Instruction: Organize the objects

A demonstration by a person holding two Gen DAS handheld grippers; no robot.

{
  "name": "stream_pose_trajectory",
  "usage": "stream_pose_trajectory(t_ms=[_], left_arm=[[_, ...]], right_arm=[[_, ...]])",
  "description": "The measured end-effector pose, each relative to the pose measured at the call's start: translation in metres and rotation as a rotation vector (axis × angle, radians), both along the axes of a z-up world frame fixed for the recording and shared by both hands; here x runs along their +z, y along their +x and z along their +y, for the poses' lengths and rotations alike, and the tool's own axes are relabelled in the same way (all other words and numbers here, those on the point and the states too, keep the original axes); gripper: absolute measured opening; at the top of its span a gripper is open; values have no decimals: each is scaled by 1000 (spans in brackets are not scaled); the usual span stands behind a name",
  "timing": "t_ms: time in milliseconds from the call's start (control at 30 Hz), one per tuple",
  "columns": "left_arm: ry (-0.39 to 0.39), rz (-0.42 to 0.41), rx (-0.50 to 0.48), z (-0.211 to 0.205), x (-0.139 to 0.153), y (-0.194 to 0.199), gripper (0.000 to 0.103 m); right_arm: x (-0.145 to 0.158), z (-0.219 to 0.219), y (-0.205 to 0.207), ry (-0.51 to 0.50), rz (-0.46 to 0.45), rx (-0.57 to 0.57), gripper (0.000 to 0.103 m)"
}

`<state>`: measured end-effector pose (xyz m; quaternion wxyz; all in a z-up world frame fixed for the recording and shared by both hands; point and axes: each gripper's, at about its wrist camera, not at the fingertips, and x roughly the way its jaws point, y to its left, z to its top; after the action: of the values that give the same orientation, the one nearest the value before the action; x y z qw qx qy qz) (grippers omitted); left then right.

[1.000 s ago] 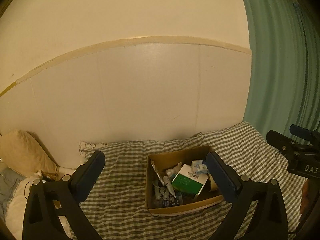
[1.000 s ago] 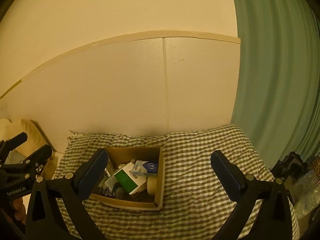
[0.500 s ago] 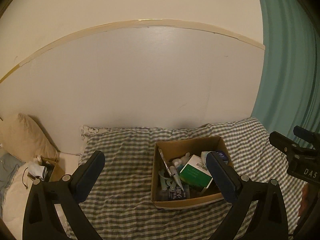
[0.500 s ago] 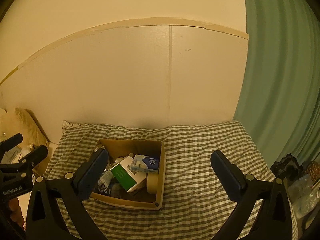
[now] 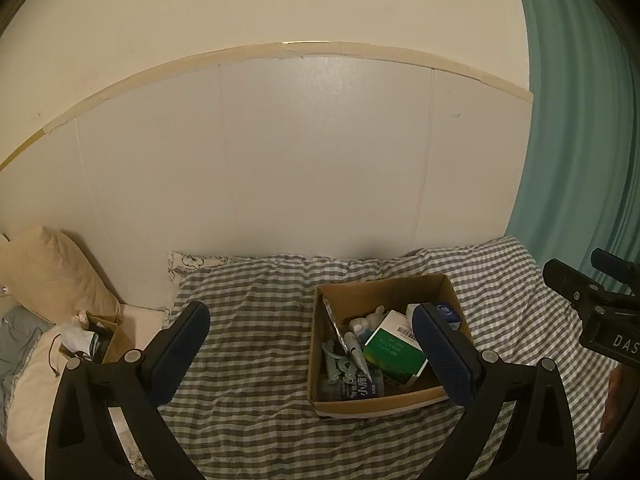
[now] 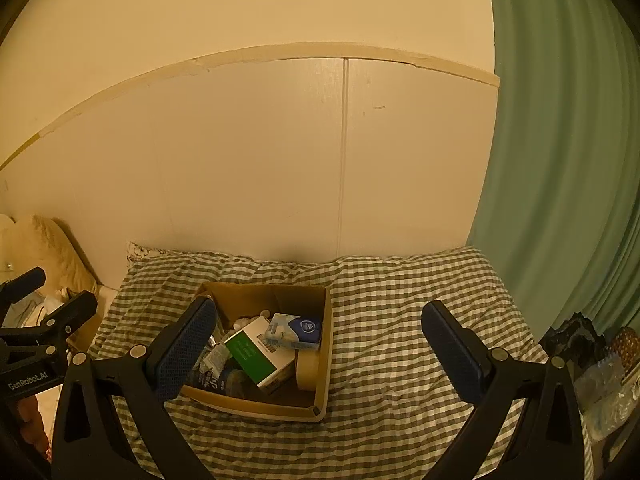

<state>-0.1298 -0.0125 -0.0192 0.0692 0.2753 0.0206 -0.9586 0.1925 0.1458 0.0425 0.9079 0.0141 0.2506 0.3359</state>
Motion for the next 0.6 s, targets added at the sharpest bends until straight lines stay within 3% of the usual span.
stream_pose_trajectory(t_ms=[600], left_arm=[[-4,-6,5,-1,-1,0,103]], right_arm=[[-1,4,-1,-11,3,9,103]])
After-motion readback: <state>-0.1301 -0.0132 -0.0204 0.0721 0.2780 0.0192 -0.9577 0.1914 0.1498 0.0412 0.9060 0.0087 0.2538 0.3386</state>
